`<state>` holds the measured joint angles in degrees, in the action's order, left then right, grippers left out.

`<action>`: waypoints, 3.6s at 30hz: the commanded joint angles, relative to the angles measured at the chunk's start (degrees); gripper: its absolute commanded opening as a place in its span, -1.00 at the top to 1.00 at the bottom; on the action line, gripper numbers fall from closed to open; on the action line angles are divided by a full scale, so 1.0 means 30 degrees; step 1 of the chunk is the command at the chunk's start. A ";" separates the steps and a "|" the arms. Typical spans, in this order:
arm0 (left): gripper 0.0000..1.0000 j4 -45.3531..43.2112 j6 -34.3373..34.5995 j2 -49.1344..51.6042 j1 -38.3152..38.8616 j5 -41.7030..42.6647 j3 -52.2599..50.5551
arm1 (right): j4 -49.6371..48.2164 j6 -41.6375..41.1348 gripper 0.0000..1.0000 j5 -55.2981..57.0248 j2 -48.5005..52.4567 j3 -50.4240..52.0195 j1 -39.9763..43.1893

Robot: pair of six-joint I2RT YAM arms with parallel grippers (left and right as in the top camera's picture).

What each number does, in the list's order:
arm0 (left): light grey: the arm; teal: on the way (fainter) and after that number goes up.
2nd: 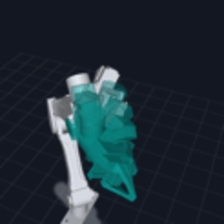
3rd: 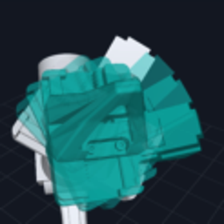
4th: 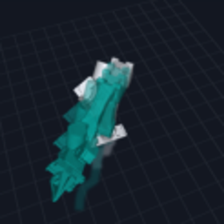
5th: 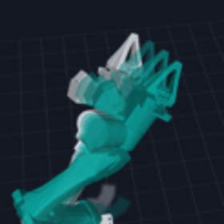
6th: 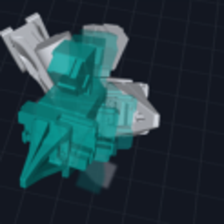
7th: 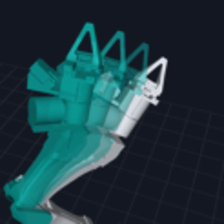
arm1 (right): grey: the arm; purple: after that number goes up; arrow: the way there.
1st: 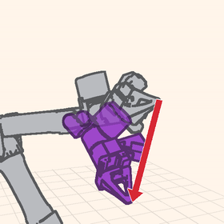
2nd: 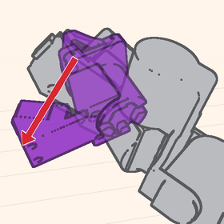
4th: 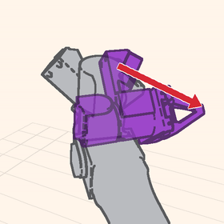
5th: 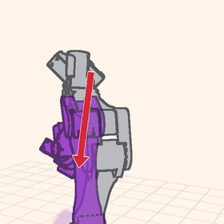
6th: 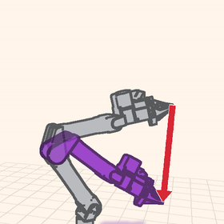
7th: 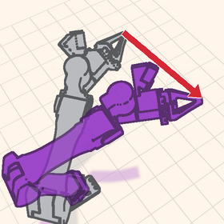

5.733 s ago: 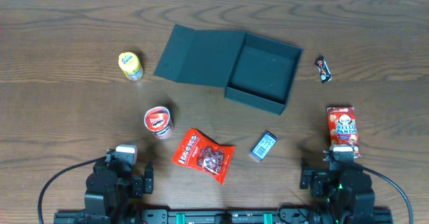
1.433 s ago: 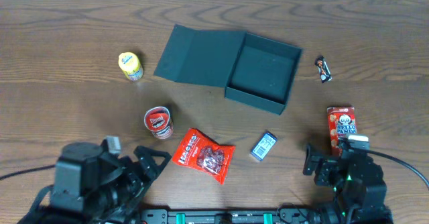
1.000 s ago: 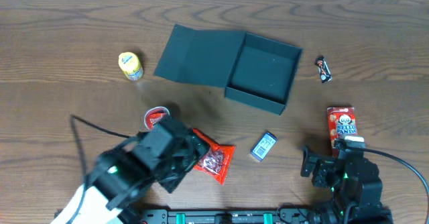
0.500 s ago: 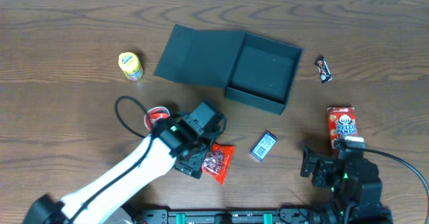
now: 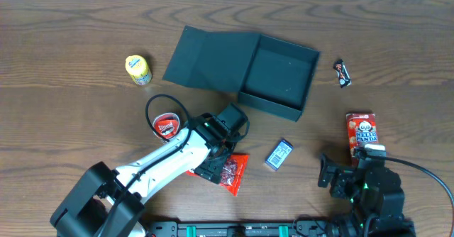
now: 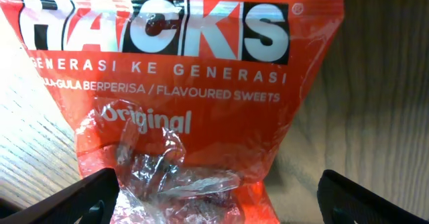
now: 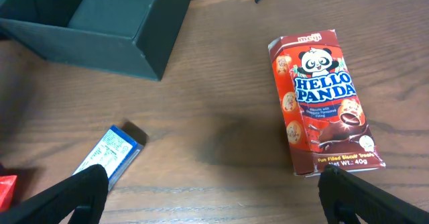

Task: Pack container
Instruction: 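Lift the Hacks bag with the left gripper and carry it into the green box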

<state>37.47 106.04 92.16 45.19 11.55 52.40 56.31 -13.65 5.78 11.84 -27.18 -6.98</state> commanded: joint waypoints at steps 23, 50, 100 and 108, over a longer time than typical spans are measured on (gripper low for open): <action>-0.43 0.1100 -0.0277 0.0933 0.0415 0.0692 -0.0044 | 0.0022 -0.0306 -0.99 -0.0066 -0.0109 0.0095 0.0197; 0.89 0.4401 -0.3009 -0.1122 0.0488 0.0889 0.4779 | 0.0022 -0.0306 -0.98 -0.0066 -0.0109 0.0095 0.0197; 0.88 0.3402 -0.9151 1.6852 -0.2557 0.1137 2.8312 | 0.0029 -0.0306 -0.98 -0.0066 -0.0109 0.0095 0.0197; 0.88 0.3483 -0.9442 1.6888 -0.2550 0.0262 2.8312 | 0.0022 -0.0306 -0.99 -0.0066 -0.0109 0.0095 0.0197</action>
<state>47.79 78.54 142.56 37.60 14.31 135.70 56.34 -13.65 5.78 11.84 -27.14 -6.98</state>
